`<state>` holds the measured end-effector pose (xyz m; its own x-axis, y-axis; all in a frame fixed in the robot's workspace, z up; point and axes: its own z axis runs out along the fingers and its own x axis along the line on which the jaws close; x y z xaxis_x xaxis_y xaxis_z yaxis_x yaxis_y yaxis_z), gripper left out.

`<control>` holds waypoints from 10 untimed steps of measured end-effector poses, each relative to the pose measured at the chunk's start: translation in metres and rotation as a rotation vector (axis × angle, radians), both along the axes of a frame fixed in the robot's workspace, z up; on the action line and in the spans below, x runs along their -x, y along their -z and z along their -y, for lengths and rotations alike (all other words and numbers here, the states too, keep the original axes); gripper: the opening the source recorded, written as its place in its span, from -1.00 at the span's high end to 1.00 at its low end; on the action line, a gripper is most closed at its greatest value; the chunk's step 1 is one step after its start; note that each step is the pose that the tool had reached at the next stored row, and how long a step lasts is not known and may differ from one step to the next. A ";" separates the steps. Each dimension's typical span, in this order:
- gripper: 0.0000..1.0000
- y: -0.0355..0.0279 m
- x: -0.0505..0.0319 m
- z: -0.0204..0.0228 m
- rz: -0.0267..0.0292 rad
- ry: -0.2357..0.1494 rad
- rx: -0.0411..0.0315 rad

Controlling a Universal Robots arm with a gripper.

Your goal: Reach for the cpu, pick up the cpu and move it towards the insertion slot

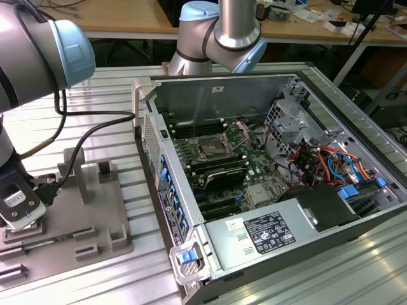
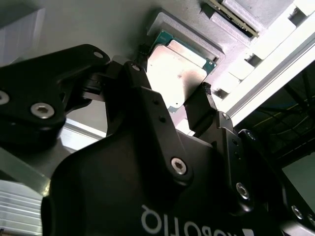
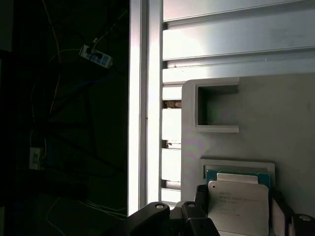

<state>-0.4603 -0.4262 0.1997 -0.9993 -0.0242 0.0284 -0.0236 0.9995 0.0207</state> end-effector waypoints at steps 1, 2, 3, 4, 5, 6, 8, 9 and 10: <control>-0.09 0.0000 0.0000 0.0000 -0.0001 0.000 0.0000; -0.09 0.0000 0.0000 0.0000 -0.0001 0.000 -0.0001; -0.09 -0.0001 0.0000 0.0000 -0.0001 0.000 0.0000; -0.09 -0.0001 0.0000 0.0000 -0.0001 0.000 -0.0001; -0.09 -0.0001 0.0000 0.0000 -0.0002 0.000 -0.0001; -0.09 -0.0001 0.0000 0.0000 -0.0001 0.000 -0.0001; -0.09 -0.0014 0.0001 0.0001 -0.0005 0.000 0.0000; -0.09 -0.0021 0.0001 0.0000 -0.0003 0.000 -0.0002; -0.09 -0.0028 0.0000 0.0000 -0.0002 0.000 -0.0003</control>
<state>-0.4603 -0.4262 0.2025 -0.9993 -0.0242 0.0286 -0.0236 0.9995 0.0209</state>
